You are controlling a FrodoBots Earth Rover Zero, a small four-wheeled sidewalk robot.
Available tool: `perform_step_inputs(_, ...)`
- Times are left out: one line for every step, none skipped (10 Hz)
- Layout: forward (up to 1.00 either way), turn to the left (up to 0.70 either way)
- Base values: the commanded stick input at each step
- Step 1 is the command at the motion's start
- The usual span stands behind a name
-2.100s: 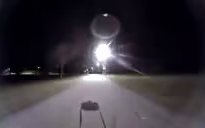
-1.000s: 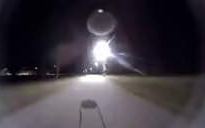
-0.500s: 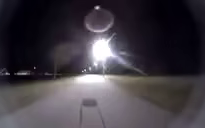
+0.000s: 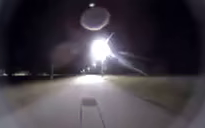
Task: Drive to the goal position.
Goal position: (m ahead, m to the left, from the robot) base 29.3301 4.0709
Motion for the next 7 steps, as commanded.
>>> perform_step_inputs(1.0,0.27)
perform_step_inputs(1.0,0.27)
perform_step_inputs(1.0,0.27)
perform_step_inputs(1.0,0.27)
perform_step_inputs(1.0,0.25)
perform_step_inputs(1.0,0.16)
perform_step_inputs(1.0,0.06)
